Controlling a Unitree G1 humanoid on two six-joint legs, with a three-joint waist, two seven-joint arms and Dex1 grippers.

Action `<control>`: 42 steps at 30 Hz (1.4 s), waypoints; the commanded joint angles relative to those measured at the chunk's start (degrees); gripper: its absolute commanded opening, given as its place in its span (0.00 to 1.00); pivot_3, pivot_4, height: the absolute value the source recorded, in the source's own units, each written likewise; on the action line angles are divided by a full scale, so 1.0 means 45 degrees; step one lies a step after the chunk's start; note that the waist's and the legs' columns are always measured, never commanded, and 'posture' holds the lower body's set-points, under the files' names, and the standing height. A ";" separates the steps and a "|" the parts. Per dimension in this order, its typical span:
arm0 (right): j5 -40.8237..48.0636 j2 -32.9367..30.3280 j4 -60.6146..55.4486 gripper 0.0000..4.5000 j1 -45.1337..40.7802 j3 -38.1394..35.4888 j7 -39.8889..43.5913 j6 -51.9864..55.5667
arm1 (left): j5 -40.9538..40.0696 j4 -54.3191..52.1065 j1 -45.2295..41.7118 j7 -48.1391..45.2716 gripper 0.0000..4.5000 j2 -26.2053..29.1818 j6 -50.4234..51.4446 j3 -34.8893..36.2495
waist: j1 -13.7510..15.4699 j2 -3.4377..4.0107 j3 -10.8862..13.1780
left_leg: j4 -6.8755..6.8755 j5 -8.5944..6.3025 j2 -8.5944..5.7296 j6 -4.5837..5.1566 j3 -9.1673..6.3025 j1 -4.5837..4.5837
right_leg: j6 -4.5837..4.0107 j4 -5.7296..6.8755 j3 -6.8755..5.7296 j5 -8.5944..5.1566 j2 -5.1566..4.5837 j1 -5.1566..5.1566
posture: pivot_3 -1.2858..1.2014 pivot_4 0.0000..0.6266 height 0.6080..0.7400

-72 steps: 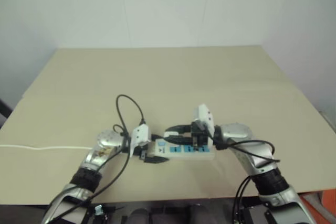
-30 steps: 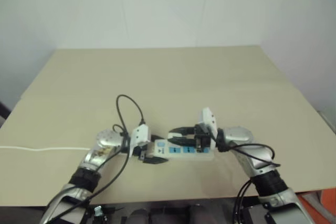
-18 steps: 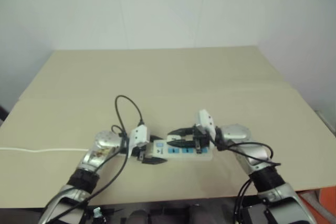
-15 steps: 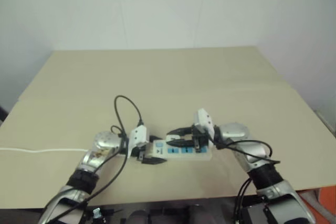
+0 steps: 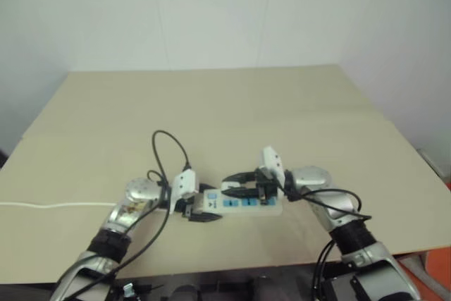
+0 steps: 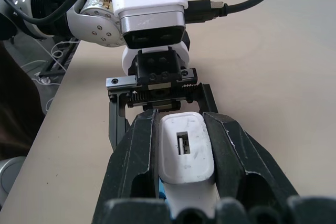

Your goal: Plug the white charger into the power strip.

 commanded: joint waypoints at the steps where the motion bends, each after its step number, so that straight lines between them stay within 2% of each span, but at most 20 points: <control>1: -0.0946 -0.0179 0.0477 0.55 0.0567 0.0761 -0.0087 0.0800 | 0.0295 0.0048 0.0050 0.0087 0.73 0.0184 0.0027 -0.0019 | 0.0006 -0.0006 0.0000 | 0.0000 0.0000 0.0001 0.0000 0.0000 -0.0008 | -0.0002 -0.0001 -0.0003 -0.0001 0.0001 -0.0007 | 0.52 0.24 1.00; 6: -0.1029 -0.0116 0.0007 0.95 0.0609 0.0625 -0.0200 0.0991 | 0.0300 0.0230 -0.0092 0.0098 0.73 0.0062 -0.0020 -0.0055 | 0.0012 -0.0016 -0.0007 | -0.0003 0.0000 -0.0003 -0.0001 -0.0001 -0.0007 | -0.0002 0.0003 -0.0001 -0.0002 -0.0002 -0.0007 | 0.52 0.24 1.00; 7: -0.1012 -0.0148 -0.0088 0.98 0.0625 0.0589 -0.0177 0.1031 | 0.0293 0.0217 -0.0103 0.0172 0.73 0.0017 0.0003 -0.0036 | 0.0014 -0.0016 -0.0007 | -0.0003 0.0000 -0.0003 -0.0001 -0.0001 -0.0008 | -0.0001 0.0002 -0.0001 -0.0002 -0.0002 -0.0007 | 0.52 0.24 1.00; 8: -0.1010 -0.0179 -0.0127 1.00 0.0626 0.0555 -0.0148 0.1037 | 0.0270 0.0177 -0.0109 0.0298 0.81 -0.0033 0.0075 0.0018 | 0.0013 -0.0016 -0.0007 | -0.0003 0.0000 -0.0003 0.0000 -0.0001 -0.0008 | 0.0000 0.0002 -0.0001 -0.0003 -0.0001 -0.0007 | 0.52 0.24 1.00; 9: -0.1023 -0.0203 -0.0134 1.00 0.0625 0.0523 -0.0132 0.1024 | 0.0212 0.0130 -0.0123 0.0349 0.89 -0.0064 0.0193 0.0065 | 0.0017 -0.0016 -0.0007 | -0.0004 0.0000 -0.0003 -0.0001 -0.0001 -0.0009 | 0.0000 0.0001 -0.0002 -0.0003 -0.0002 -0.0008 | 0.52 0.24 1.00; 11: -0.1081 -0.0219 -0.0090 1.00 0.0602 0.0395 -0.0243 0.0962 | -0.0086 -0.0118 -0.0129 0.0201 0.99 -0.0045 0.0519 0.0188 | 0.0025 -0.0016 -0.0007 | -0.0004 0.0000 -0.0004 -0.0001 -0.0002 -0.0011 | 0.0000 0.0001 -0.0001 -0.0003 -0.0002 -0.0011 | 0.52 0.24 1.00; 16: -0.0908 -0.0675 -0.0651 1.00 0.0498 -0.0377 -0.0426 0.0849 | -0.1047 -0.1290 -0.0030 -0.0140 0.99 0.0289 0.1505 0.0790 | 0.0056 -0.0022 0.0020 | -0.0004 0.0000 -0.0003 -0.0001 -0.0001 -0.0025 | 0.0001 0.0001 -0.0002 -0.0003 -0.0003 -0.0023 | 0.52 0.24 1.00; 21: 0.0158 -0.2029 -0.2412 1.00 0.0516 -0.1999 -0.0319 0.1676 | -0.1713 -0.2852 0.0481 -0.0428 0.99 0.1225 0.2282 0.1351 | 0.0212 -0.0009 0.0104 | -0.0003 0.0000 -0.0008 -0.0002 -0.0010 -0.0087 | -0.0001 -0.0002 -0.0003 -0.0002 -0.0009 -0.0081 | 0.52 0.24 1.00; 25: 0.1242 -0.3472 -0.3816 1.00 0.0776 -0.3430 -0.0043 0.2703 | -0.2318 -0.3696 0.0875 -0.0957 0.99 0.2166 0.2831 0.1805 | 0.0279 -0.0003 0.0170 | 0.0024 0.0004 -0.0010 -0.0007 -0.0020 -0.0263 | -0.0009 0.0049 0.0004 0.0007 -0.0011 -0.0286 | 0.52 0.24 1.00; 35: 0.2570 -0.6065 -0.5189 1.00 0.2364 -0.5872 0.0619 0.3460 | -0.3437 -0.4822 0.1732 -0.1180 0.99 0.4024 0.3597 0.3655 | 0.0279 -0.0008 0.0301 | 0.0018 0.0003 -0.0004 -0.0006 0.0006 -0.0269 | -0.0010 0.0023 -0.0006 0.0007 -0.0011 -0.0274 | 0.52 0.24 1.00; 42: 0.2788 -0.6621 -0.5551 1.00 0.3797 -0.7023 0.0522 0.3279 | -0.4121 -0.5697 0.2736 -0.0953 0.99 0.5000 0.4396 0.4843 | 0.0269 -0.0009 0.0311 | 0.0021 0.0003 0.0000 -0.0006 0.0016 -0.0263 | -0.0007 0.0021 -0.0002 0.0006 -0.0012 -0.0265 | 0.52 0.24 1.00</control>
